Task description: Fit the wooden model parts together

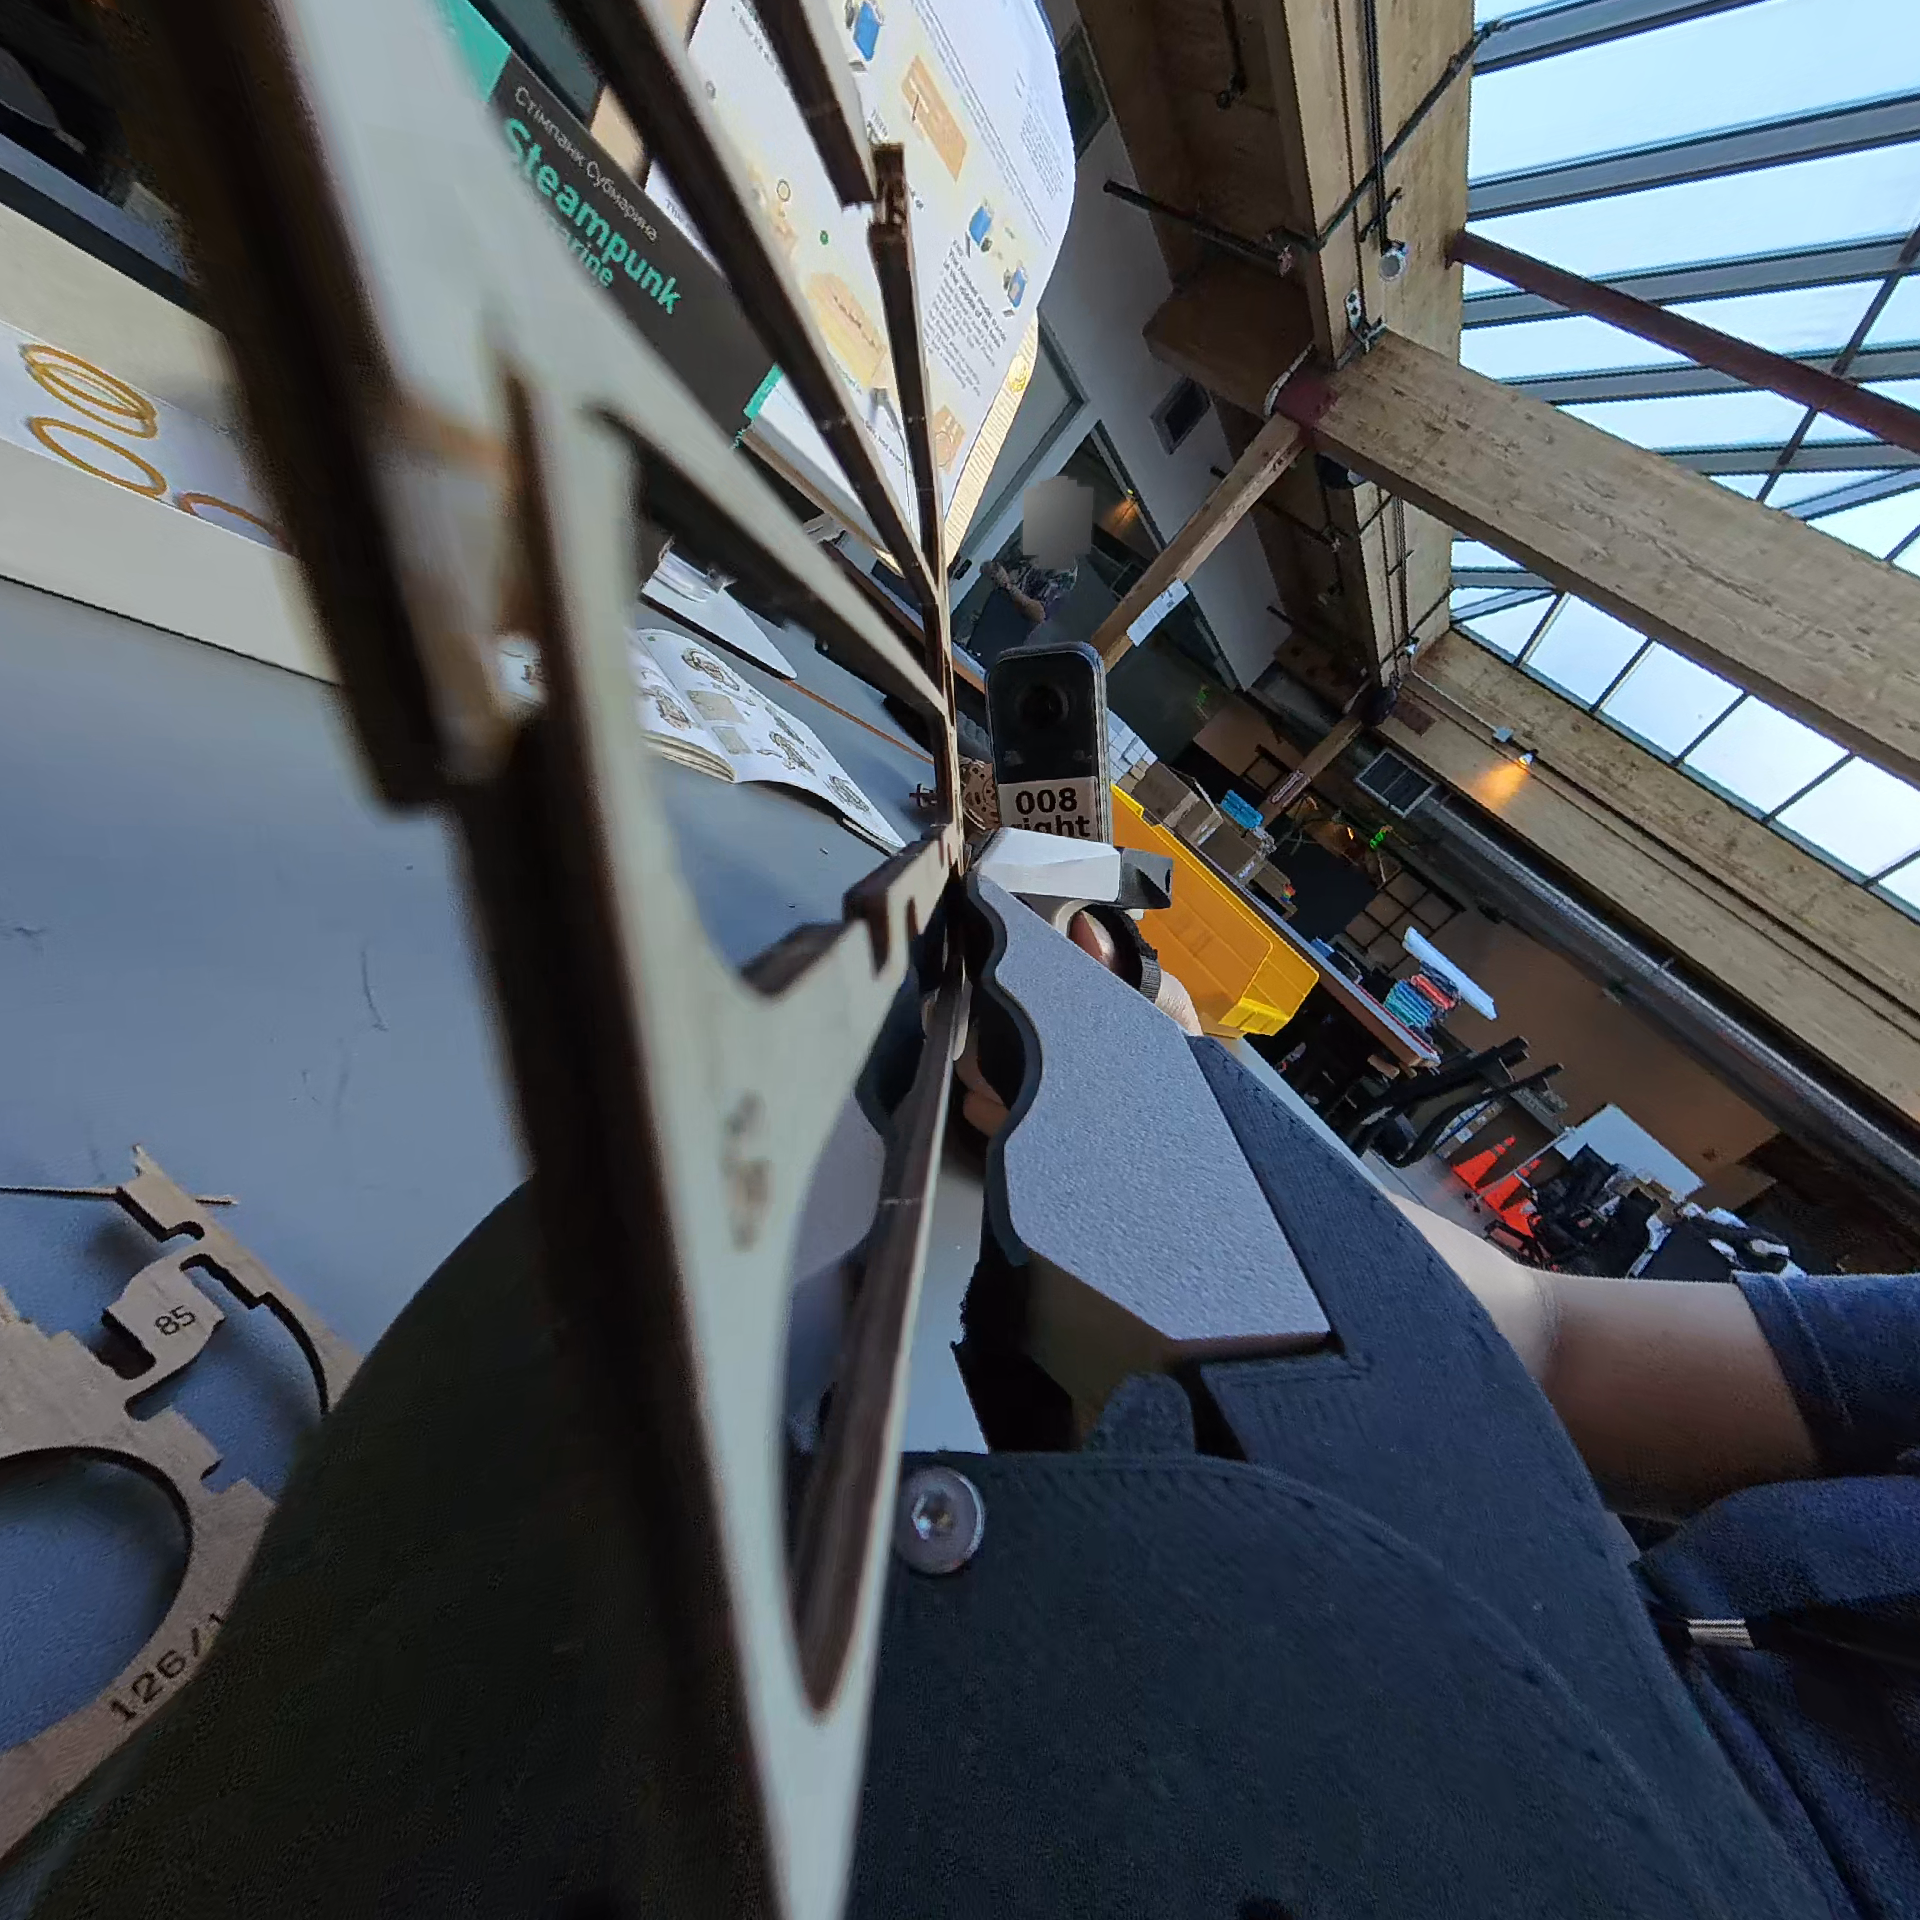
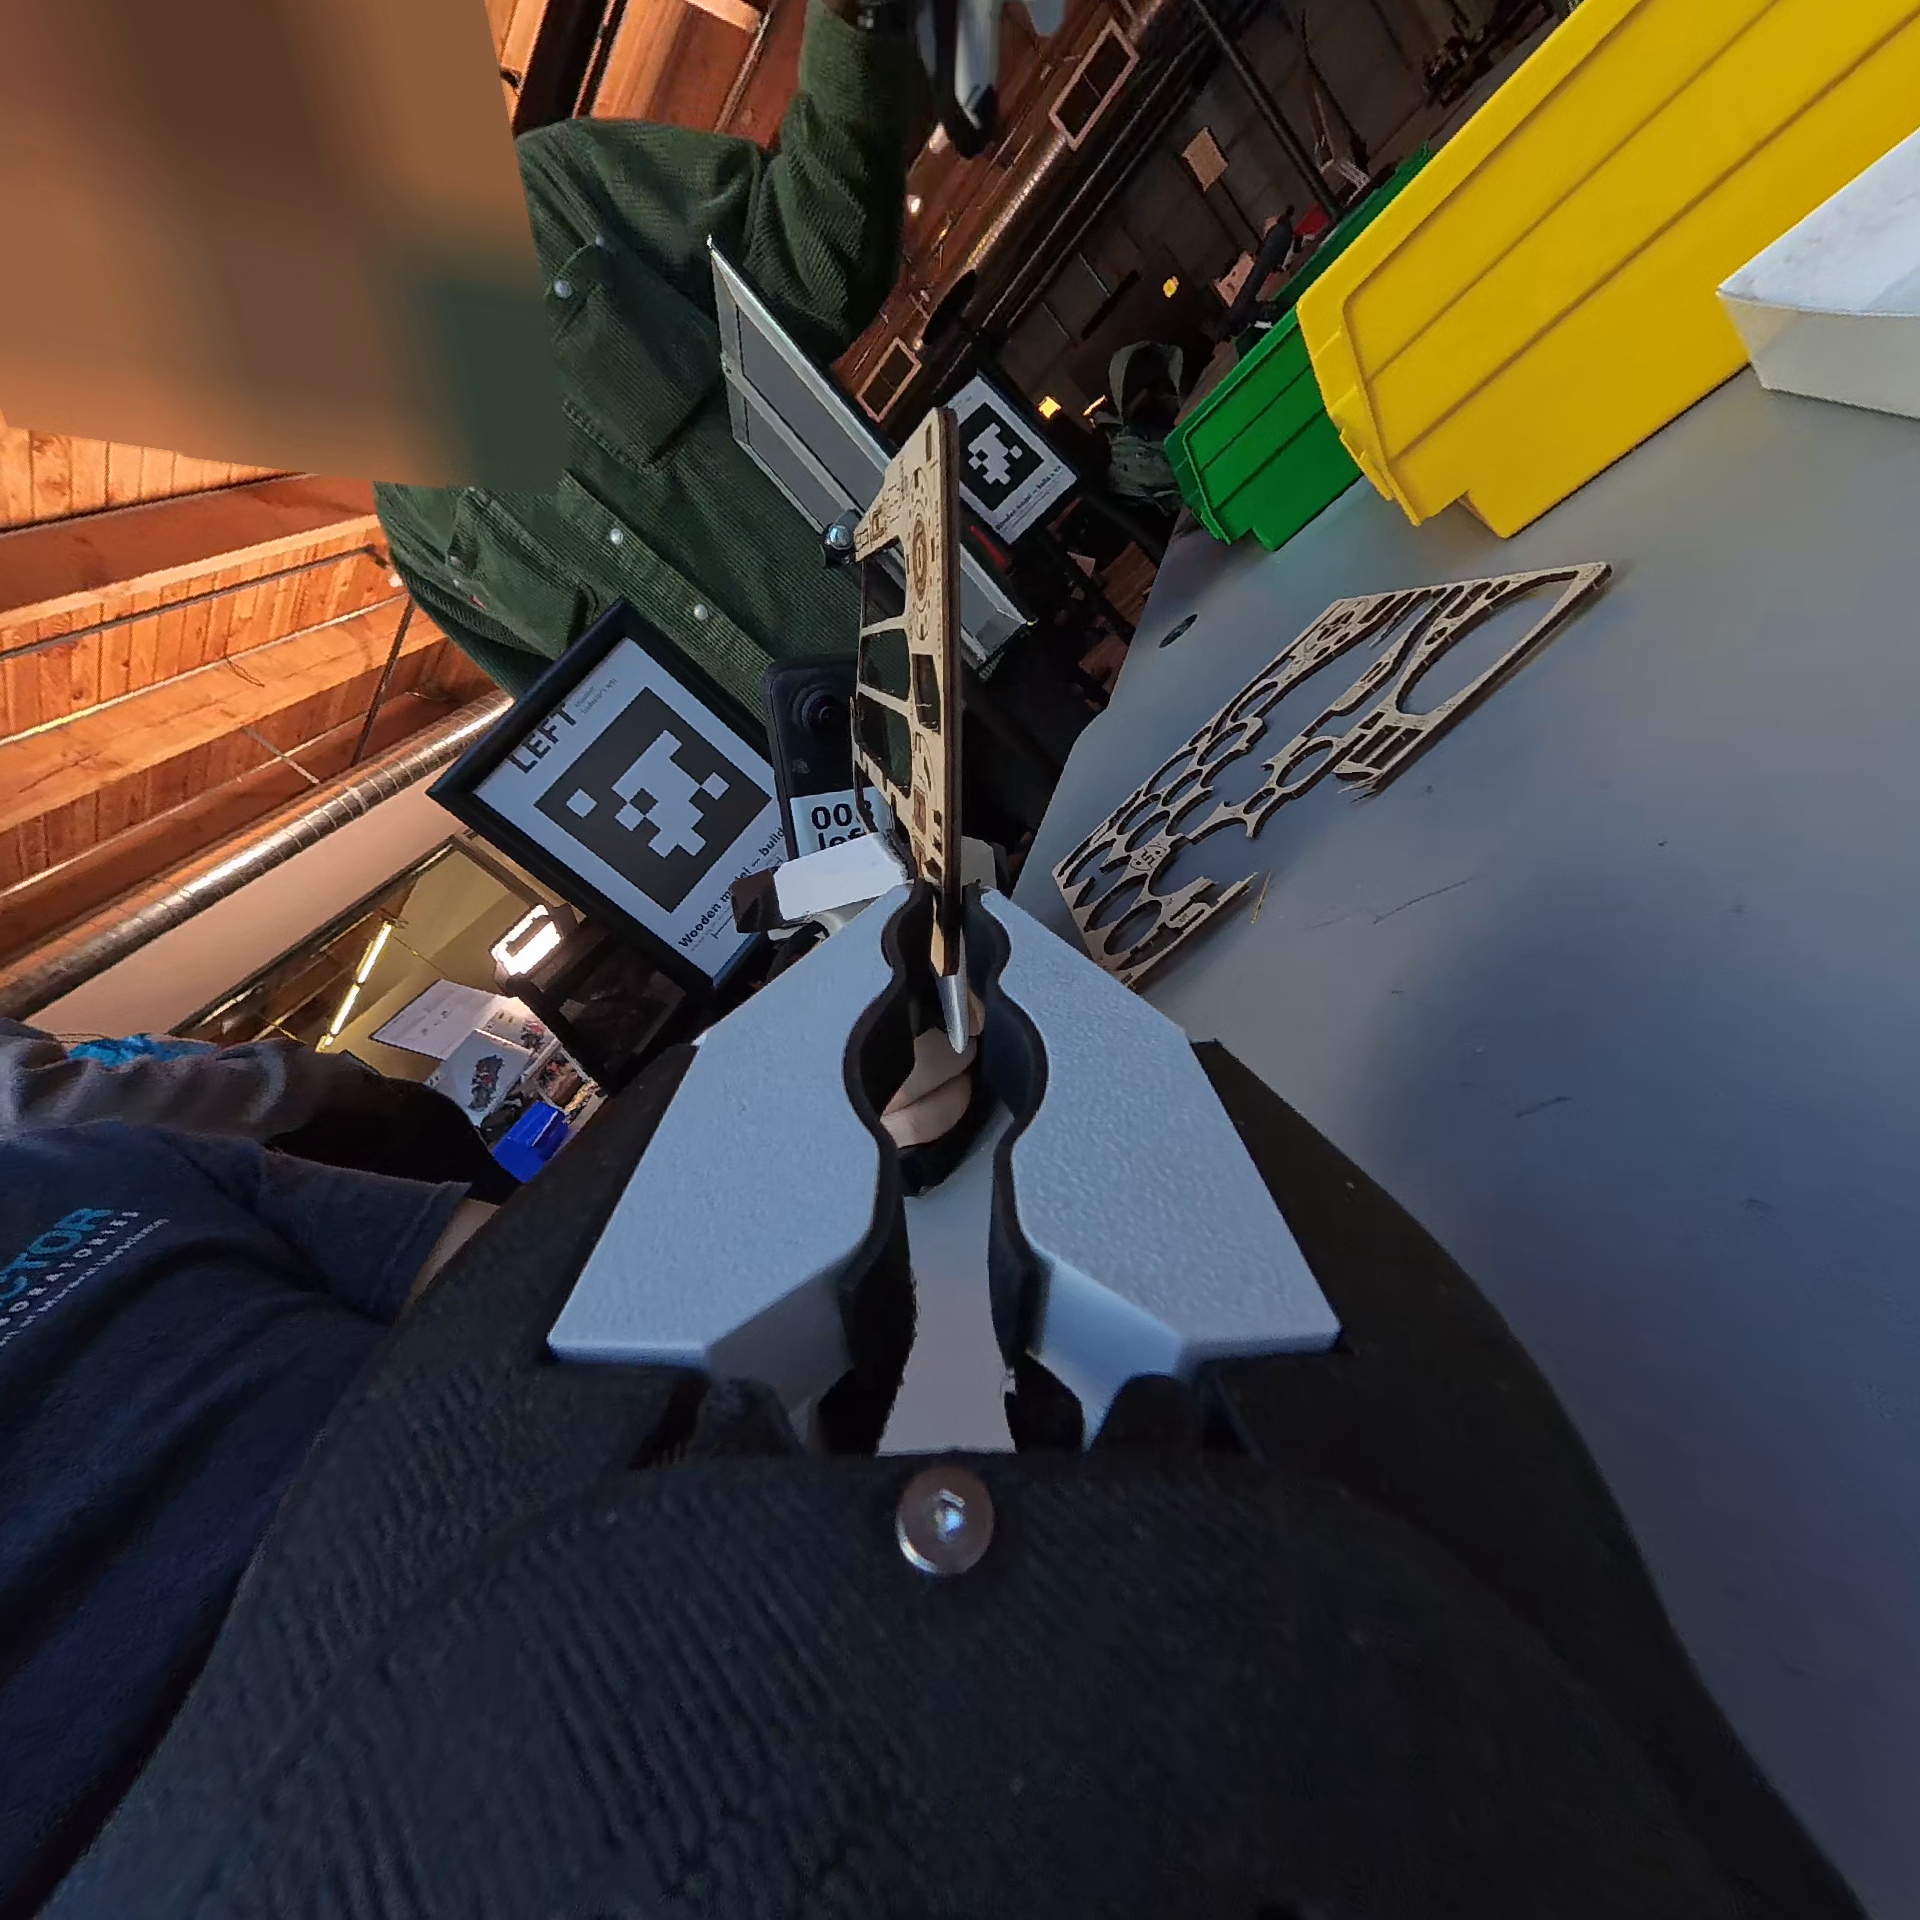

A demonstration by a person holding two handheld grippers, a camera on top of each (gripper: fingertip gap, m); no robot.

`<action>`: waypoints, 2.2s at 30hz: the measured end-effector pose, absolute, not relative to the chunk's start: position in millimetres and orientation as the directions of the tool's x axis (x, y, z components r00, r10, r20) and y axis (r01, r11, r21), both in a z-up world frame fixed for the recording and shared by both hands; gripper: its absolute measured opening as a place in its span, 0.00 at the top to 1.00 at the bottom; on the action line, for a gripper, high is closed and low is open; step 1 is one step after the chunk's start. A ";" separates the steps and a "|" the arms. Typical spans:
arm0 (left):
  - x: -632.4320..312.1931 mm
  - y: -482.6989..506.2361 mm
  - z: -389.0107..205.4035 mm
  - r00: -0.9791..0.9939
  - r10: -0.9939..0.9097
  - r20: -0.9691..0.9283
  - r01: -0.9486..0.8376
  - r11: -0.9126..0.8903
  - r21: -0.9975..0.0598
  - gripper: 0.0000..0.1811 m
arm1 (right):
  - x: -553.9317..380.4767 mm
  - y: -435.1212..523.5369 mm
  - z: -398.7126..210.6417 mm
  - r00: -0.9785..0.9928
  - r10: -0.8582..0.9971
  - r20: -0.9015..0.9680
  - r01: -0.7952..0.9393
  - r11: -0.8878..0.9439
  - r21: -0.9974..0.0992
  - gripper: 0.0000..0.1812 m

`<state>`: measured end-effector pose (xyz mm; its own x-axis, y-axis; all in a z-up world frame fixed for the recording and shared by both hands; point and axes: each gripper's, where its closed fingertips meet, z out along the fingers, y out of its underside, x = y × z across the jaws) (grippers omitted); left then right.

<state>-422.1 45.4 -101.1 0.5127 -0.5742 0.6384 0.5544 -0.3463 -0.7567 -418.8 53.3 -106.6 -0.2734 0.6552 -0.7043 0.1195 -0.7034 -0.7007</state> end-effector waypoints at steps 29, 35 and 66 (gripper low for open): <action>-428.2 48.8 -101.8 0.534 -0.545 0.647 0.577 -0.324 -0.750 1.00 | -420.4 63.3 -107.9 -0.233 0.632 -0.739 0.073 -0.747 -0.661 0.95; -426.4 46.3 -99.2 0.505 -0.569 0.649 0.586 -0.327 -0.742 1.00 | -423.9 55.1 -109.2 -0.245 0.657 -0.713 0.104 -0.714 -0.693 0.91; -407.9 21.5 -113.4 0.382 -0.608 0.696 0.443 -0.541 -0.715 1.00 | -413.0 60.4 -90.8 -0.255 0.738 -0.625 0.062 -0.633 -0.772 0.88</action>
<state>-407.9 21.5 -113.4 0.3817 -0.6077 0.6965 0.4435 -0.5407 -0.7148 -413.0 60.4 -90.8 -0.2547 0.7377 -0.6253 0.0625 -0.6327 -0.7719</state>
